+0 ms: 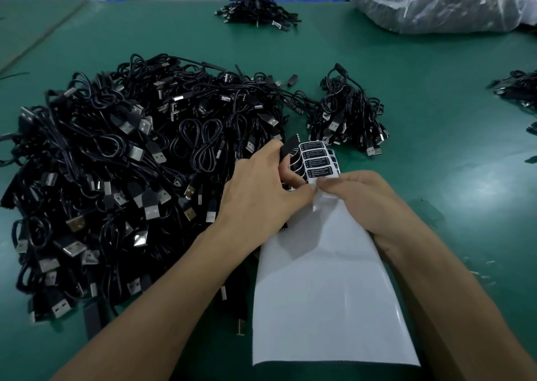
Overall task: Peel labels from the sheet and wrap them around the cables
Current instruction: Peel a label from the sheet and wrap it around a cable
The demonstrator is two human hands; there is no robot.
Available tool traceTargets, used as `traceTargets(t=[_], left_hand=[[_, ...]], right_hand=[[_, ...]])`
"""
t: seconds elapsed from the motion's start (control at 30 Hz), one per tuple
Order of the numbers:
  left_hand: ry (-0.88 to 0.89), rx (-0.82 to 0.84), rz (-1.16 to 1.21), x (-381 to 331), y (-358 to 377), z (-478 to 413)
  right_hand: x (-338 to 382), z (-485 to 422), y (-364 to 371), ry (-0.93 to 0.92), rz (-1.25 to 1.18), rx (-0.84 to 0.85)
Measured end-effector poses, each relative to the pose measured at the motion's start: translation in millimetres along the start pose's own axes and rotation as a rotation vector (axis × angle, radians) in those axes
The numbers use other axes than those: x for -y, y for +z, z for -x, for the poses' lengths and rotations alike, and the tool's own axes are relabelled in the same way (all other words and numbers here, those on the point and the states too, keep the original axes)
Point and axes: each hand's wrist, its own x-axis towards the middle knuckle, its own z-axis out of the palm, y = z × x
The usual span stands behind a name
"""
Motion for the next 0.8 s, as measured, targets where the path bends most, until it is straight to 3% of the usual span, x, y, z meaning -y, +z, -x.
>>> traceTargets(t=[0.33,0.57,0.8], left_hand=[[-0.010,-0.008,0.013,4,-2,-4],[-0.008,-0.152,0.066,3,-2,-5],[-0.004,-0.148,0.121,3,-2,-5]], right_hand=[[-5,-7,-3,0.008,-0.022,-0.022],[-11,-10,-14,-0.184,0.506,-0.390],[-16,-11,4,-0.213,0.617,-0.318]])
